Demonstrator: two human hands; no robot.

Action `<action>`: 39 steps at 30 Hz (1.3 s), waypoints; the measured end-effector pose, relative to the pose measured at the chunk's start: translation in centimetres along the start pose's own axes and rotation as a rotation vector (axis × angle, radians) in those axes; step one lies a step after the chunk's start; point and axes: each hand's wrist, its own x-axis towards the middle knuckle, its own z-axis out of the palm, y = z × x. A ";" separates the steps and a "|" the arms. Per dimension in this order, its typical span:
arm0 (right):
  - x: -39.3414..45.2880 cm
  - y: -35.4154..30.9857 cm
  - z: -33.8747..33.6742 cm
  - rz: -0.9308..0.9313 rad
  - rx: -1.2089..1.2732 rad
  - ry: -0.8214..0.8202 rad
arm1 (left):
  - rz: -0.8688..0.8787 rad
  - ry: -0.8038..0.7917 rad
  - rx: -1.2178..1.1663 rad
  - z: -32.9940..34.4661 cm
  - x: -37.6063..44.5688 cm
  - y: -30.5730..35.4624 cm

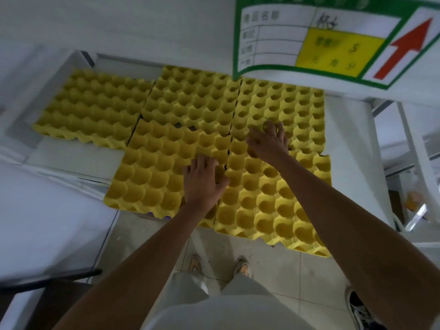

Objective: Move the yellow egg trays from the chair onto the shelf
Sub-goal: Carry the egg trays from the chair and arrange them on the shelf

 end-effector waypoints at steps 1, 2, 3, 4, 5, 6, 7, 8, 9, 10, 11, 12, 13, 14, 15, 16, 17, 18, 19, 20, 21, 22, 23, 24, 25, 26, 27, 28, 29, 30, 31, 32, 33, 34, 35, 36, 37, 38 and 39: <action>-0.1 -0.1 -0.1 -0.009 -0.006 0.005 | -0.010 -0.014 0.002 -0.2 0.1 0.1; -0.3 -0.1 -0.3 -0.014 -0.016 0.000 | -0.020 -0.038 -0.004 -0.4 0.1 0.1; -0.6 -0.3 -0.5 -0.011 -0.032 -0.012 | -0.027 -0.068 -0.015 -0.7 0.1 0.2; -0.8 -0.5 -0.7 0.002 -0.052 -0.026 | -0.033 -0.102 -0.033 -1.1 0.1 0.2; -1.1 -1.0 -1.0 0.022 -0.063 -0.036 | -0.040 -0.129 -0.058 -1.6 0.3 0.2; -1.5 -1.9 -1.3 0.038 -0.063 -0.030 | -0.047 -0.129 -0.091 -2.3 0.6 0.0; -1.9 -3.0 -1.5 0.031 -0.060 0.000 | -0.043 -0.092 -0.123 -3.1 1.2 -0.4; -2.3 -4.4 -1.5 -0.011 -0.063 0.055 | -0.014 -0.030 -0.146 -4.1 1.8 -1.2; -2.8 -6.0 -1.3 -0.083 -0.069 0.112 | 0.040 0.032 -0.155 -5.3 2.4 -2.4; -3.2 -8.0 -0.9 -0.157 -0.073 0.145 | 0.101 0.082 -0.146 -6.6 3.2 -4.2; -3.5 -10.1 -0.3 -0.207 -0.078 0.149 | 0.146 0.111 -0.131 -7.9 4.3 -6.6; -3.8 -12.1 0.4 -0.228 -0.097 0.127 | 0.166 0.133 -0.108 -9.1 5.3 -9.4; -3.8 -14.3 1.2 -0.228 -0.123 0.092 | 0.159 0.152 -0.080 -10.3 6.3 -12.5; -3.5 -16.3 2.1 -0.223 -0.145 0.070 | 0.139 0.162 -0.046 -11.2 7.3 -15.9; -3.0 -18.2 2.9 -0.222 -0.160 0.058 | 0.116 0.157 -0.008 -12.0 8.5 -19.2; -2.4 -19.9 3.6 -0.221 -0.170 0.048 | 0.098 0.132 0.030 -12.6 9.7 -22.3; -1.8 -21.4 4.2 -0.218 -0.185 0.048 | 0.089 0.084 0.072 -12.8 10.9 -25.1; -1.2 -22.5 4.9 -0.213 -0.205 0.053 | 0.079 0.011 0.114 -12.8 11.7 -27.6; -0.8 -23.2 5.5 -0.200 -0.222 0.048 | 0.069 -0.083 0.154 -12.5 12.3 -29.7; -0.6 -23.8 5.8 -0.182 -0.222 0.035 | 0.063 -0.189 0.168 -12.1 12.5 -31.4; -0.4 -24.0 6.1 -0.167 -0.205 0.029 | 0.058 -0.292 0.149 -11.5 12.7 -32.9; -0.2 -23.9 6.4 -0.157 -0.188 0.032 | 0.060 -0.370 0.117 -10.7 12.7 -34.1; -0.1 -23.8 6.5 -0.153 -0.189 0.039 | 0.064 -0.424 0.092 -10.1 12.5 -35.0; 0.0 -23.7 6.7 -0.155 -0.199 0.044 | 0.063 -0.446 0.063 -9.8 12.3 -35.6; 0.1 -23.5 6.8 -0.158 -0.214 0.045 | 0.063 -0.442 0.038 -9.6 12.0 -35.9; 0.2 -23.4 7.0 -0.155 -0.223 0.052 | 0.065 -0.420 0.017 -9.5 11.8 -35.9; 0.2 -23.5 7.3 -0.146 -0.219 0.067 | 0.064 -0.405 0.002 -9.4 11.7 -35.7; 0.3 -23.7 7.5 -0.129 -0.206 0.086 | 0.060 -0.412 -0.012 -9.5 11.9 -35.6; 0.4 -24.2 7.8 -0.107 -0.187 0.110 | 0.051 -0.433 -0.042 -9.8 12.2 -35.5; 0.4 -24.6 8.1 -0.088 -0.172 0.139 | 0.039 -0.454 -0.082 -10.1 12.5 -35.6; 0.4 -24.9 8.5 -0.073 -0.162 0.168 | 0.032 -0.468 -0.118 -10.3 12.7 -35.8; 0.2 -25.1 8.7 -0.062 -0.150 0.190 | 0.035 -0.476 -0.137 -10.3 12.7 -35.9; 0.1 -25.2 9.0 -0.056 -0.136 0.205 | 0.046 -0.482 -0.140 -10.2 12.7 -35.9; 0.1 -25.2 9.1 -0.051 -0.127 0.213 | 0.056 -0.480 -0.136 -10.2 12.7 -35.8; 0.0 -25.3 9.3 -0.046 -0.126 0.217 | 0.053 -0.469 -0.132 -10.1 12.7 -35.7; 0.0 -25.3 9.3 -0.041 -0.132 0.218 | 0.039 -0.453 -0.131 -10.0 12.7 -35.7; -0.1 -25.4 9.4 -0.037 -0.137 0.220 | 0.024 -0.443 -0.137 -9.8 12.7 -35.7; -0.1 -25.5 9.4 -0.035 -0.140 0.223 | 0.019 -0.437 -0.146 -9.6 12.6 -35.7; -0.2 -25.6 9.4 -0.036 -0.144 0.226 | 0.024 -0.432 -0.160 -9.3 12.6 -35.9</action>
